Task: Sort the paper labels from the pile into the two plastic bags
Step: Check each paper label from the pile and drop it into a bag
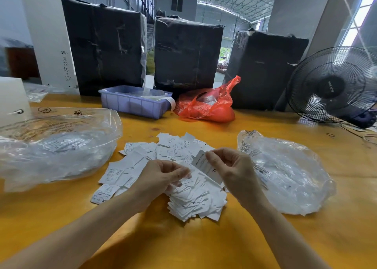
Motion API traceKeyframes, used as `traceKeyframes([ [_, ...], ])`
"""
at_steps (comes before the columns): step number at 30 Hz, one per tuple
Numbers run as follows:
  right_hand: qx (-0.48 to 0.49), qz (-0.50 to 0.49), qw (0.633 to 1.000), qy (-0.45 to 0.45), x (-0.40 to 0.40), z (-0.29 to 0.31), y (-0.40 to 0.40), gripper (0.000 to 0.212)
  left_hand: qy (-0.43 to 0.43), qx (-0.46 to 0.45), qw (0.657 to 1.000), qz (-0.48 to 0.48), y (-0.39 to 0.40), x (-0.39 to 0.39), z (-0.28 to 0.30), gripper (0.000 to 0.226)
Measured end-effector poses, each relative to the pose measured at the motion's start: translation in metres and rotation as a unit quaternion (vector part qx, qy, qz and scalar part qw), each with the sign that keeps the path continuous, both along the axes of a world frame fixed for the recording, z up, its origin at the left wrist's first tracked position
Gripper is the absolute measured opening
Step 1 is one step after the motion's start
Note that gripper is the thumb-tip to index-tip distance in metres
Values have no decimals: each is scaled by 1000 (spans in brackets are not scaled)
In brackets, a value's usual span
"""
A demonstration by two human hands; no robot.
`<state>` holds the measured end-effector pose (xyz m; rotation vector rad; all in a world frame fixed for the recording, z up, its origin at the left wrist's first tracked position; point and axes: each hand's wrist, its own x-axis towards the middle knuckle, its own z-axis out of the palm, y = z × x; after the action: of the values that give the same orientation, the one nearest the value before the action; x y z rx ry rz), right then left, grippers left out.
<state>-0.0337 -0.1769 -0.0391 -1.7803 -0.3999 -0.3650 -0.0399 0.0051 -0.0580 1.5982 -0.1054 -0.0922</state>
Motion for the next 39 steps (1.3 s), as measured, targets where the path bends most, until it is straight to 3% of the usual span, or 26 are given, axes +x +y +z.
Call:
traceKeyframes([
  [7,-76,-28,995,-62,0,-5,4,7,-11,13,1000,-19,-2,-2,1,21],
  [13,-73,-23,992,-95,1,-4,3,6,-10,13,1000,-18,-2,-3,3,27],
  [17,-144,-45,976,-156,1,-7,3,7,-9,20,999,-24,-1,-2,1,12],
  [22,-197,-62,953,-222,1,-8,4,9,-8,23,999,-32,-2,-3,2,14],
  [31,-197,-72,946,-248,-1,-6,5,8,10,7,1000,-11,0,-3,3,32],
  [39,-221,-60,943,-242,-1,-6,5,7,13,23,1000,-11,-2,-3,2,15],
])
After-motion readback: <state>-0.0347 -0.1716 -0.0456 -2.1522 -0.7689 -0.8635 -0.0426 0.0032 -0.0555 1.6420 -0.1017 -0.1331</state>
